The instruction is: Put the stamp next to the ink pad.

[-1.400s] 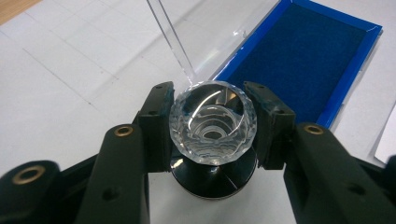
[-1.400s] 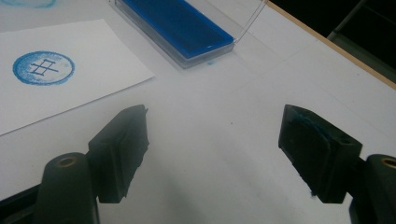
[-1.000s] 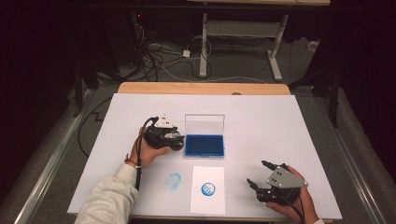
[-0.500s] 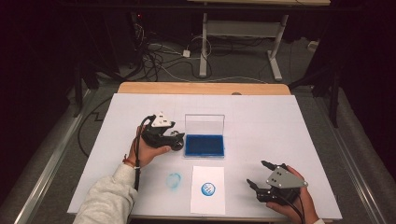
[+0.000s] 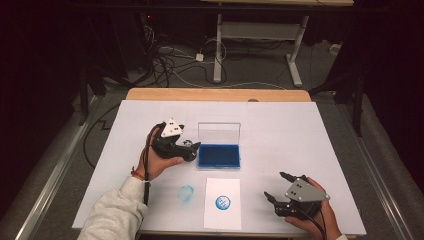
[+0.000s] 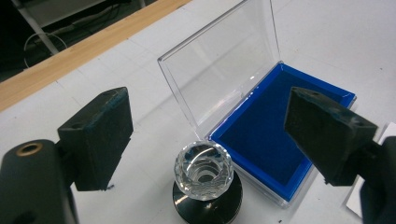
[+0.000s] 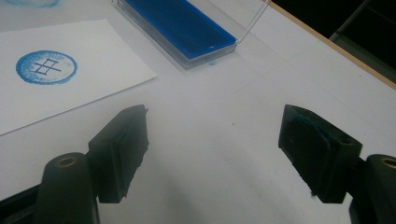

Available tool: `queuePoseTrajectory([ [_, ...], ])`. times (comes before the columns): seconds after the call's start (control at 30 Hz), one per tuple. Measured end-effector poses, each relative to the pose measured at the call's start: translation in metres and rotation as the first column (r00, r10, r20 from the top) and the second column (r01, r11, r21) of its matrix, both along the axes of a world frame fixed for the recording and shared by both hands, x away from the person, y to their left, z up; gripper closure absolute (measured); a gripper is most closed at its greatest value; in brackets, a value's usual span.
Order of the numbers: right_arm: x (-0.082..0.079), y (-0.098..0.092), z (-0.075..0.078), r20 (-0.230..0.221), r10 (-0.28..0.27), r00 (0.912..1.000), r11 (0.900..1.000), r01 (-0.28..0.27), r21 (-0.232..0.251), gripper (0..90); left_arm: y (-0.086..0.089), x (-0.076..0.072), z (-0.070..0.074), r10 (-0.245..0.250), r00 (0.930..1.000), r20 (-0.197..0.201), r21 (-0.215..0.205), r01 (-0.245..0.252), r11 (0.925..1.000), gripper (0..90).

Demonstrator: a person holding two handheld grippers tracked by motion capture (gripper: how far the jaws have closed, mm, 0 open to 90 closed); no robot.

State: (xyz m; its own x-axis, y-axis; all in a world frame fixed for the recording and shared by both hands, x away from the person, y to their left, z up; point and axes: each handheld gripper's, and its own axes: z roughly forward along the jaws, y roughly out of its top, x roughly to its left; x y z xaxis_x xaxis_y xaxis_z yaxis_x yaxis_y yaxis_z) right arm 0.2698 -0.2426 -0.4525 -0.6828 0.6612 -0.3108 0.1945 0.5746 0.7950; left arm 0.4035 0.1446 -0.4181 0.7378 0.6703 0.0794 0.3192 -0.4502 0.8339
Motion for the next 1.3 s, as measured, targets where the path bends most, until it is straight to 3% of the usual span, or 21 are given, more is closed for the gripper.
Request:
queuePoseTrajectory([
  [0.7,-0.001,-0.002,0.003,0.019,-0.019,0.9996,1.000,0.019,0.014,24.3,0.003,-0.022,0.017,-0.044,0.9966,0.070,0.003,0.044,0.9990,15.4],
  [0.9,0.000,-0.003,0.004,0.028,-0.048,0.9984,0.999,0.048,0.012,24.4,0.003,-0.034,0.022,-0.055,0.9929,0.106,0.024,0.053,0.9983,15.4],
  [1.3,-0.001,-0.004,0.006,0.045,-0.055,0.9975,0.998,0.054,0.025,24.6,0.001,-0.055,0.020,-0.098,0.9832,0.154,0.065,0.089,0.9939,15.3],
])
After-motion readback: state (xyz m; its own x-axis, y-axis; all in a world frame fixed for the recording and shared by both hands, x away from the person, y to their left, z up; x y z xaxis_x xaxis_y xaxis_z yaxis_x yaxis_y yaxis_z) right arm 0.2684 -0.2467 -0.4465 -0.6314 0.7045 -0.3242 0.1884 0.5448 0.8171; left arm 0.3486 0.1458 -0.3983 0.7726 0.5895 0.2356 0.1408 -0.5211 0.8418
